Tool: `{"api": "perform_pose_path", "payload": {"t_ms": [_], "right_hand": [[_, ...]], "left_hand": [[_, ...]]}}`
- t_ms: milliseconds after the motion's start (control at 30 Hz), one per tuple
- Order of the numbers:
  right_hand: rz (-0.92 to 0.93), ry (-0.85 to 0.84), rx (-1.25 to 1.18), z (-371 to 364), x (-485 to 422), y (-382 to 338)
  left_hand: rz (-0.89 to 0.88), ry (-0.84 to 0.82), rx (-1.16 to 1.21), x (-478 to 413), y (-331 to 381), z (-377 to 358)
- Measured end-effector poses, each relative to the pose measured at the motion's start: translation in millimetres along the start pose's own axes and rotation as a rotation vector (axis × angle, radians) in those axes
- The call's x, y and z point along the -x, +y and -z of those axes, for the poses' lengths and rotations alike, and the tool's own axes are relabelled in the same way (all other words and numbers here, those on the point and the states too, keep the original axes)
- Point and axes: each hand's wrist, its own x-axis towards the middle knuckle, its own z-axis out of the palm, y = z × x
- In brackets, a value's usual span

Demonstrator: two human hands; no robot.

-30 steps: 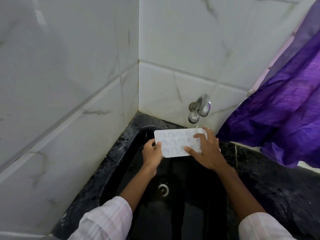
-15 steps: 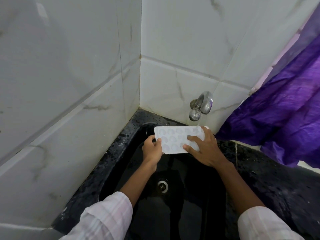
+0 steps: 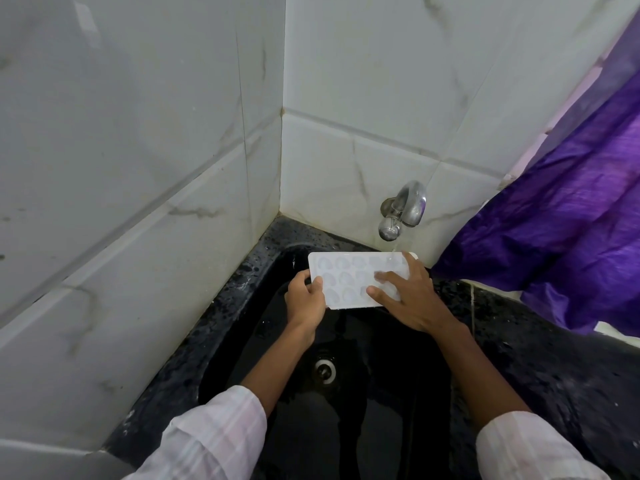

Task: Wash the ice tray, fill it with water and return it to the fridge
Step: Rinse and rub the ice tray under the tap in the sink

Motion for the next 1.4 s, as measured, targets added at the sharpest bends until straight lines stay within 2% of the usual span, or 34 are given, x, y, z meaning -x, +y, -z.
{"api": "perform_pose_path", "payload": {"t_ms": [233,433,833,1233,1400], "right_hand": [[-0.032,0.029,-0.056,0.7,2.1,-2.9],[-0.01,-0.011,0.044,-0.4,1.3,-3.9],[-0.019,0.078,0.003,-3.7,0.9,-2.4],[0.091,0.259,-0.022,-15.0,-5.1,17.8],[0.091,0.23,-0.061,-16.1,-7.8,21.8]], "left_hand": [[-0.014,0.019,-0.006,3.3,0.6,-0.3],[-0.005,0.016,-0.002,4.5,0.5,1.1],[0.01,0.021,0.023,7.3,-1.6,-4.2],[0.039,0.041,0.06,-0.3,-2.6,-12.5],[0.065,0.074,0.068,-7.9,-4.7,-14.7]]}}
